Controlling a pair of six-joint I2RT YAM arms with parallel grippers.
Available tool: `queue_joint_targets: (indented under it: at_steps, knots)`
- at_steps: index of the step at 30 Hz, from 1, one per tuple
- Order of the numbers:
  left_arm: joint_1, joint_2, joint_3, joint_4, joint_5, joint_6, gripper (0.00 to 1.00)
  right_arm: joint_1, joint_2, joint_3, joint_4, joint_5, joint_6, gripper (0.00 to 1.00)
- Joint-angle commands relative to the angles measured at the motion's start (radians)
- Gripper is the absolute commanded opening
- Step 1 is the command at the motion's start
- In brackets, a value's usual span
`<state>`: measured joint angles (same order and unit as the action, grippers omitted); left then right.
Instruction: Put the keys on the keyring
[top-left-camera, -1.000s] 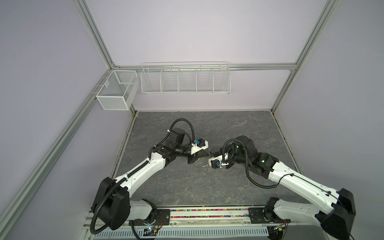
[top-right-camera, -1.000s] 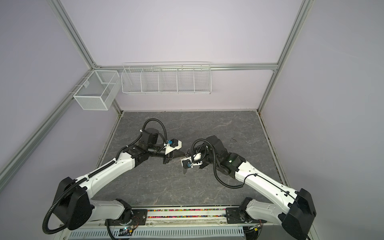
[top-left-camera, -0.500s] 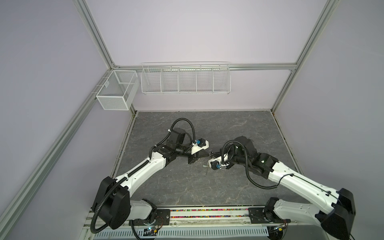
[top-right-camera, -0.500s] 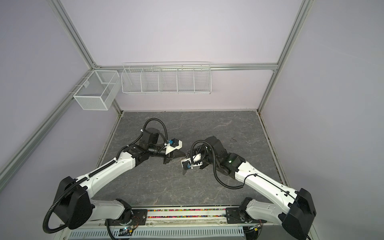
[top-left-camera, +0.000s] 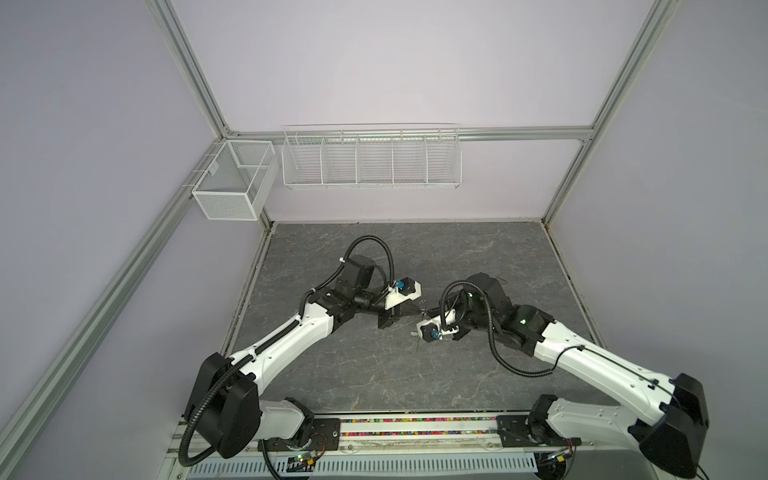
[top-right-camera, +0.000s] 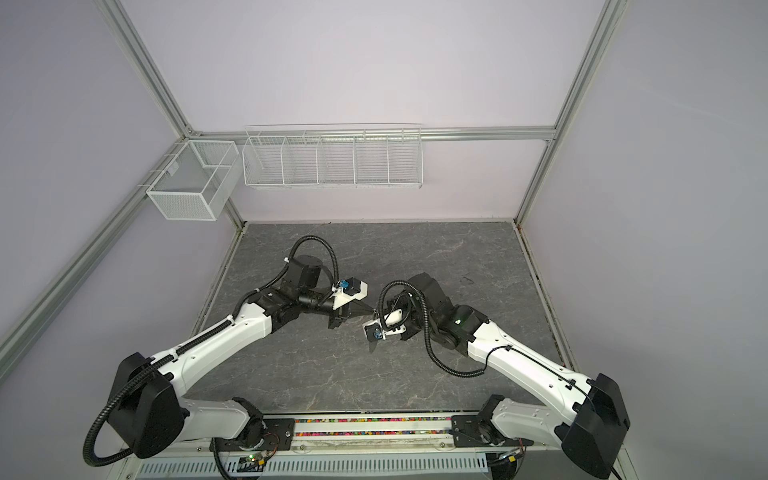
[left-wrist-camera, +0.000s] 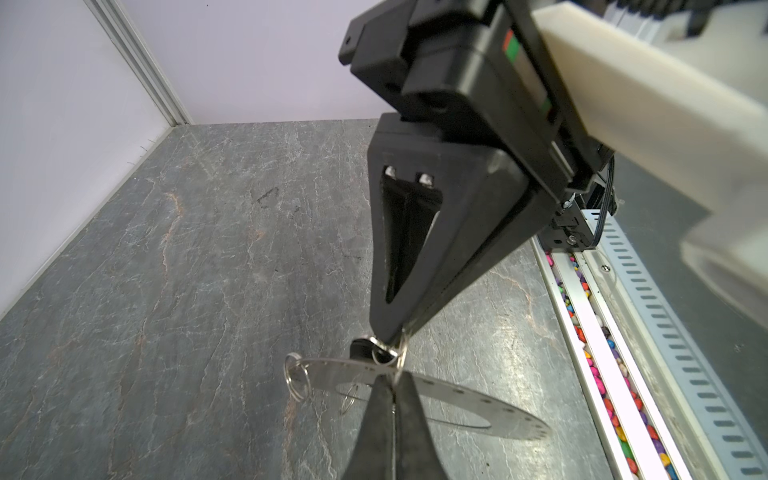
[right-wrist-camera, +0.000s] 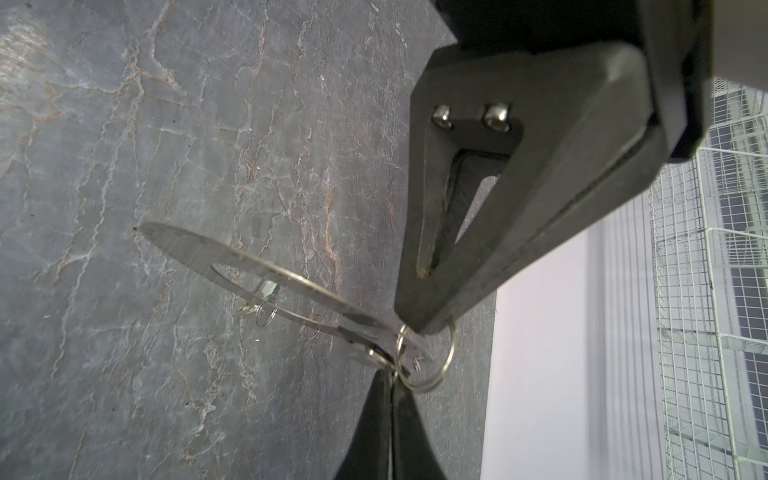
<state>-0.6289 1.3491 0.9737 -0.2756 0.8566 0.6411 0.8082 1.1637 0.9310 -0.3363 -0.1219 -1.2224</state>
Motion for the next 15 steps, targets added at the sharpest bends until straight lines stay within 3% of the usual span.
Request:
queue_joint_targets:
  at_steps: [1, 10, 15]
  knots:
    - [0.001, -0.005, 0.020, 0.035, 0.004, 0.009, 0.00, -0.010, 0.011, 0.019, -0.047, -0.048, 0.045, 0.07]
    - [0.003, -0.038, -0.029, 0.188, 0.030, -0.101, 0.00, -0.063, 0.005, -0.011, 0.009, -0.112, 0.148, 0.08]
    - [0.003, -0.047, -0.047, 0.250, 0.032, -0.144, 0.00, -0.089, 0.002, -0.005, 0.049, -0.134, 0.234, 0.22]
